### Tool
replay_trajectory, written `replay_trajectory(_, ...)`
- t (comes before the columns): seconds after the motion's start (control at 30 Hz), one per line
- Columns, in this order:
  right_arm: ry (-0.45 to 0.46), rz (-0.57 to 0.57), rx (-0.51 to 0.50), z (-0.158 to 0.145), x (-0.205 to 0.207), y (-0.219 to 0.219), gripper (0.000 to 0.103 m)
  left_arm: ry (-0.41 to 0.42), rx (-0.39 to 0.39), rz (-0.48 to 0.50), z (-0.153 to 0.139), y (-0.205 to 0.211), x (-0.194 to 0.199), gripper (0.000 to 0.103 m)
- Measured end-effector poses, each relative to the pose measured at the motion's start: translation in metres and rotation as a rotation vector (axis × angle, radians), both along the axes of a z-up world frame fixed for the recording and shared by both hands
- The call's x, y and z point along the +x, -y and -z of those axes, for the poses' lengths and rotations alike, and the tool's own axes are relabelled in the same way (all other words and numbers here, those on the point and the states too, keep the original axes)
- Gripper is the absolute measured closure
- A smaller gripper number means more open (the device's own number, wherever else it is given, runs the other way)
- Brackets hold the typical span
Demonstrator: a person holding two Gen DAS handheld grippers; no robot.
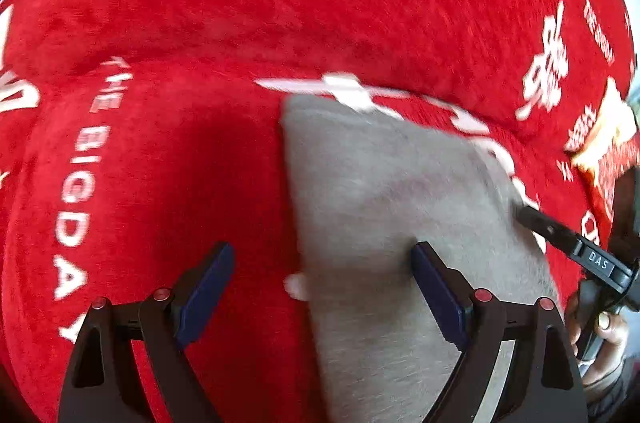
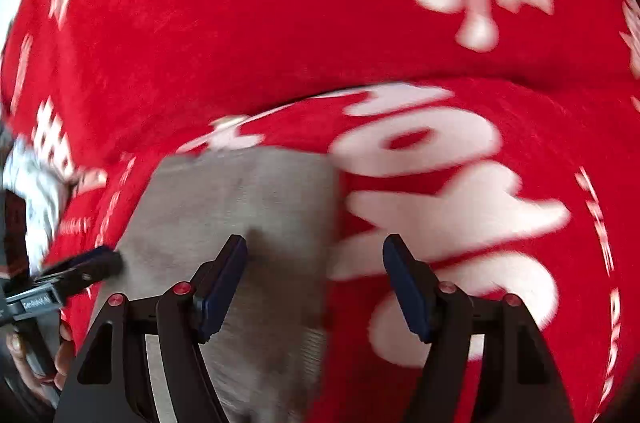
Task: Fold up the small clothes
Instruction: 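Move both open tools to the other side edge of the sweater, then close the right tool on the sweater edge while the left tool closes beside it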
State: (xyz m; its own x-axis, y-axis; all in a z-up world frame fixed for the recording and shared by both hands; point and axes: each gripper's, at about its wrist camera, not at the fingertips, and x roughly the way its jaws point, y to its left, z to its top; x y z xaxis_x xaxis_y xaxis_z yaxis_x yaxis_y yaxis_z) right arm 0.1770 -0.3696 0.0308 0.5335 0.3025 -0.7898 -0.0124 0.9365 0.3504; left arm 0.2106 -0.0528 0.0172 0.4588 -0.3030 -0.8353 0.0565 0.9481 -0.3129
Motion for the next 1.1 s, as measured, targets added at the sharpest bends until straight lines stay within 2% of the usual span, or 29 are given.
replay_trajectory(0.13, -0.023, 0.041, 0.144, 0.006, -0.029, 0.042, 0.025, 0.003, -0.031, -0.024, -0.003, -0.032, -0.012, 0.013)
replay_trajectory(0.27, -0.005, 0.082, 0.191, 0.005, -0.063, 0.066, 0.023, -0.021, -0.069, -0.061, 0.004, -0.056, -0.023, 0.013)
replay_trajectory(0.33, -0.005, 0.1, 0.234, 0.008, -0.072, 0.071, 0.023, -0.05, -0.115, -0.062, 0.011, -0.058, -0.028, 0.013)
replay_trajectory(0.47, -0.023, 0.056, 0.304, 0.014, -0.072, 0.047, 0.023, -0.078, -0.197, 0.014, 0.014, -0.028, -0.034, 0.013)
replay_trajectory(0.57, -0.027, -0.003, 0.372, 0.016, -0.064, 0.026, 0.023, -0.104, -0.216, 0.076, 0.018, 0.002, -0.03, 0.013)
replay_trajectory(0.67, -0.085, -0.012, 0.43, 0.032, -0.048, 0.01, 0.023, -0.152, -0.271, 0.077, 0.03, 0.015, -0.018, 0.013)
replay_trajectory(0.7, -0.087, -0.011, 0.437, 0.036, -0.044, 0.006, 0.023, -0.166, -0.306, 0.067, 0.034, 0.015, -0.013, 0.013)
replay_trajectory(0.77, -0.069, -0.036, 0.441, 0.035, -0.036, -0.004, 0.026, -0.16, -0.324, 0.057, 0.036, 0.017, -0.006, 0.013)
replay_trajectory(0.83, -0.085, -0.063, 0.428, 0.037, -0.03, -0.017, 0.04, -0.156, -0.307, 0.083, 0.035, 0.024, 0.0, 0.013)
replay_trajectory(0.9, -0.08, -0.104, 0.386, 0.036, -0.024, -0.03, 0.046, -0.145, -0.261, 0.105, 0.032, 0.032, 0.003, 0.014)
replay_trajectory(0.97, -0.074, -0.118, 0.37, 0.035, -0.021, -0.035, 0.05, -0.125, -0.24, 0.115, 0.029, 0.035, 0.003, 0.023)
replay_trajectory(1.1, -0.041, -0.126, 0.331, 0.03, -0.024, -0.04, 0.055, -0.093, -0.268, 0.105, 0.027, 0.025, -0.002, 0.039)
